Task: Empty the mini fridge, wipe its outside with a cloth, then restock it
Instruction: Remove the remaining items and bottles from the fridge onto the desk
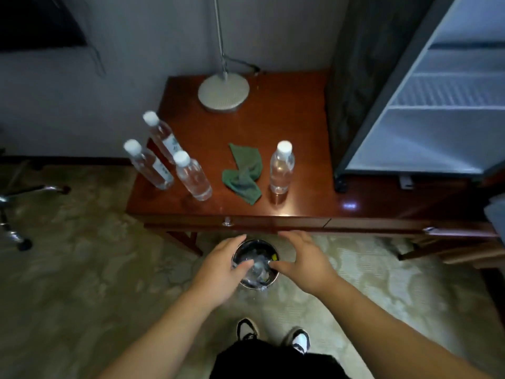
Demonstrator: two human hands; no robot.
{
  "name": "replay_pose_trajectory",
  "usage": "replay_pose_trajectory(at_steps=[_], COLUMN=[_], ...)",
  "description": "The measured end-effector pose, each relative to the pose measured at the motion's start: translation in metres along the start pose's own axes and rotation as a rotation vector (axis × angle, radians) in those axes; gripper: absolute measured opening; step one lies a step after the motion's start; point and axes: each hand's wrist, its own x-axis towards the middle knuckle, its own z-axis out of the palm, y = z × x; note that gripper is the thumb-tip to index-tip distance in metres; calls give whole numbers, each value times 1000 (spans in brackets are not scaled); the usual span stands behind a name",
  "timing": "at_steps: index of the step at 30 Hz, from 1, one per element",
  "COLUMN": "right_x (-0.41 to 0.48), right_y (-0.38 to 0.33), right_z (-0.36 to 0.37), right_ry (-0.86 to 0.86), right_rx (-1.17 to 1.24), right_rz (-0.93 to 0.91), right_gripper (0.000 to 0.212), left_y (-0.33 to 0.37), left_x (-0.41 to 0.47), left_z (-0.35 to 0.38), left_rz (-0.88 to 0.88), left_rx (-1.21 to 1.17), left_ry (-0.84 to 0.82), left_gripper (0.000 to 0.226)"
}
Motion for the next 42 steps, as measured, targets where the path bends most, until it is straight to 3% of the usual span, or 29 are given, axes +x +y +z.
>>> replay_pose_trajectory(at_steps=[8,27,33,42], right_x=[-21,-35,-21,34], right_y=[-64,-65,-75,-101], right_z=[-83,-164,-171,-108], right_ry=[181,291,272,95], right_rx=[72,56,33,-8], right_rz=[-145,-123,-180,-209], right_gripper=[72,64,60,57], left_y=[71,146,146,106], left_x=[-24,3,13,27], left_z=[-67,-86,-98,-151], left_rz=[104,237,215,271], left_rx=[16,-1,0,170], left_ry=[173,186,266,234], left_gripper=[60,60,59,58])
